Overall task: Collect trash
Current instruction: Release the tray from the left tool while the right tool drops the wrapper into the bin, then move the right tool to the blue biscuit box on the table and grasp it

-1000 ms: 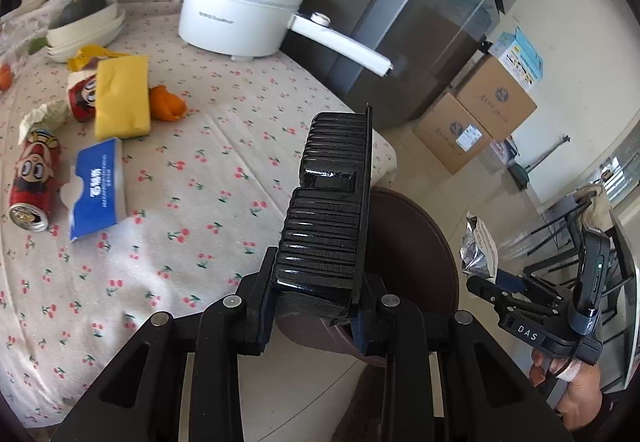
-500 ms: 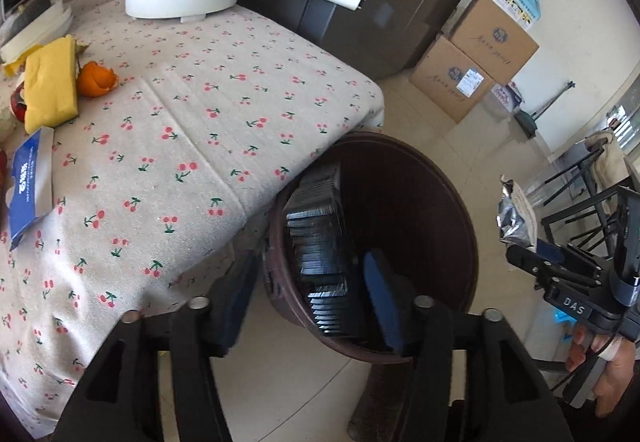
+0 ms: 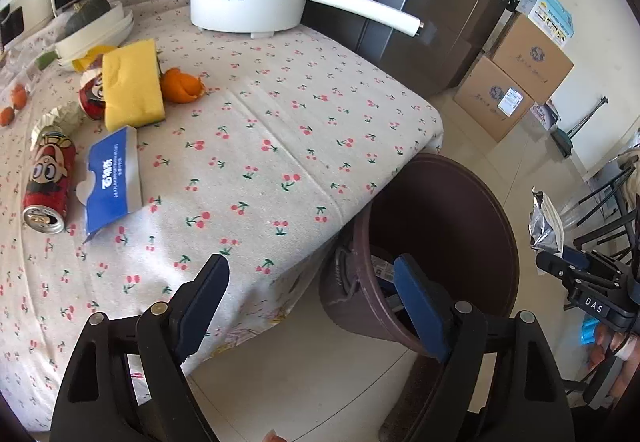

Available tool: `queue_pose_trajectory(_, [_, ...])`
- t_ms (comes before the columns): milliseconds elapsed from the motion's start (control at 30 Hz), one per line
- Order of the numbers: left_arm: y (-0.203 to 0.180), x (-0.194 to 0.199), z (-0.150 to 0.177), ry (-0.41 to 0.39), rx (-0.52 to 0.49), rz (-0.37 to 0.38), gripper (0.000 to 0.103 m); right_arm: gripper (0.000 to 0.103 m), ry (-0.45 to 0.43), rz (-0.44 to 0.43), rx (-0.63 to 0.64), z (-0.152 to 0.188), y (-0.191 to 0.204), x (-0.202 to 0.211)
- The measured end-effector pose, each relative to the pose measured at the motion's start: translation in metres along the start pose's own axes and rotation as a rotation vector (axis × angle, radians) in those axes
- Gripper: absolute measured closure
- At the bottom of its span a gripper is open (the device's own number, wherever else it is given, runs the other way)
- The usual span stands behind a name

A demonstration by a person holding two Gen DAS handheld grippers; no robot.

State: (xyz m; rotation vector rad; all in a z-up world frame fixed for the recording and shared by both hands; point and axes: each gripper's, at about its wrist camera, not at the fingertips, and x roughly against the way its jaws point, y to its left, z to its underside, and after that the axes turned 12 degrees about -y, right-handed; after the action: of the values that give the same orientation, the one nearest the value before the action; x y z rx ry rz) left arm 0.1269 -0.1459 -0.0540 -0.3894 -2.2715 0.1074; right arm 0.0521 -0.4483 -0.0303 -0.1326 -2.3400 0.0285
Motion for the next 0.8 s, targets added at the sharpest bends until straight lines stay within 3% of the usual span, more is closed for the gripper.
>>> queue_pose_trajectory(300, [0.038,0.03,-0.003,-0.039,0.008,-0.061,0.009,0.056,-0.005,-0.004,0.012,-0.016,0.025,-0.008])
queue_pose_trajectory(433, [0.057,0.044,-0.002,-0.054,0.026,-0.085,0.008,0.033,-0.007,-0.013,-0.021,-0.023,0.034,-0.01])
queue_pose_trajectory(800, [0.099,0.069,0.001,-0.08,0.065,-0.141,0.008,0.027,-0.026,-0.051,0.021,-0.036,0.072,-0.007])
